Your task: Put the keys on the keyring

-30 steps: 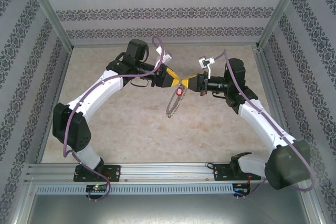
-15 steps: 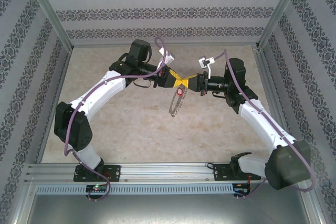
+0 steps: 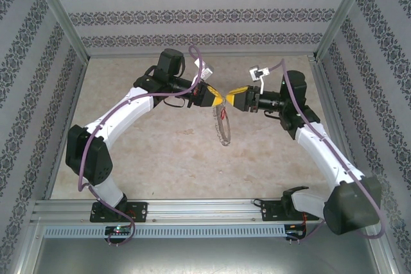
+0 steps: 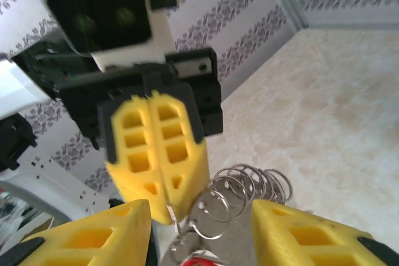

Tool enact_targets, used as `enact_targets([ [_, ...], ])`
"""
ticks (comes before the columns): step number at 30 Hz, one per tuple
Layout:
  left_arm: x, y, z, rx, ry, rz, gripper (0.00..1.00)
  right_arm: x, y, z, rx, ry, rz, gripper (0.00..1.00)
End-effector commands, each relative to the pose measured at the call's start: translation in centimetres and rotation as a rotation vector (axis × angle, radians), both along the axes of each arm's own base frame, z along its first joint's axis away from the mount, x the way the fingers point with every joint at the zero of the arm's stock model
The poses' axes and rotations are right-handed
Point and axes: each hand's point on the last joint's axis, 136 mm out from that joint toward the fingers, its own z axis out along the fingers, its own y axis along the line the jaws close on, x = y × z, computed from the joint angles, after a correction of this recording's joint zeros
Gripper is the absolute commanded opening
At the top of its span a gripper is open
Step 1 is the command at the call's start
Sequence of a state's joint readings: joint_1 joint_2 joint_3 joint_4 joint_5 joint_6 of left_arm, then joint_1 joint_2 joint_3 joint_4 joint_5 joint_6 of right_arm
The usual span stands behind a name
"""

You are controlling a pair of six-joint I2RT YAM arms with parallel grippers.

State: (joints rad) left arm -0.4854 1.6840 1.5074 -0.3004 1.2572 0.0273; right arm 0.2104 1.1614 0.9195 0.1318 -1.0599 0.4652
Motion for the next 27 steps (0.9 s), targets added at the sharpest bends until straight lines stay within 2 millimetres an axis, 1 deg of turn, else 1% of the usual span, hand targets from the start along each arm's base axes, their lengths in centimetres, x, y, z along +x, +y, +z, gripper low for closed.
enact_targets([
  [1,-1.7,0.0,2.5,-0.062,-0.093,-0.057,0.0,-1.6,-1.1,2.1,0.022,-0.099,-0.044,0.48],
  [3,-2.0,0.1,3.0,-0.068,-0.104,-0.068,0.0,-2.1,-1.6,1.5,0.02,-0.099,-0.075,0.49],
  [8,-2.9,0.4,4.1,-0.078,-0.141,-0.098,0.0,-2.4,-2.2,-1.5,-0.001,-0.076,-0.143,0.48],
  [10,-3.1,0.5,4.5,-0.085,-0.156,-0.106,0.0,-2.6,-2.0,-2.1,-0.005,-0.078,-0.138,0.48],
  [12,-3.3,0.5,4.9,-0.094,-0.164,-0.112,0.0,-3.3,-1.3,-2.5,-0.012,-0.093,-0.109,0.48],
  [15,-3.4,0.6,5.4,-0.102,-0.17,-0.118,0.0,-4.4,0.0,-2.7,-0.028,-0.131,-0.065,0.48],
  [20,-3.6,0.6,5.9,-0.113,-0.174,-0.13,0.0,-5.3,1.0,-2.6,-0.039,-0.176,-0.032,0.51],
  [27,-3.7,0.6,6.5,-0.121,-0.177,-0.138,0.0,-4.5,1.3,-2.5,-0.061,-0.221,-0.075,0.52],
])
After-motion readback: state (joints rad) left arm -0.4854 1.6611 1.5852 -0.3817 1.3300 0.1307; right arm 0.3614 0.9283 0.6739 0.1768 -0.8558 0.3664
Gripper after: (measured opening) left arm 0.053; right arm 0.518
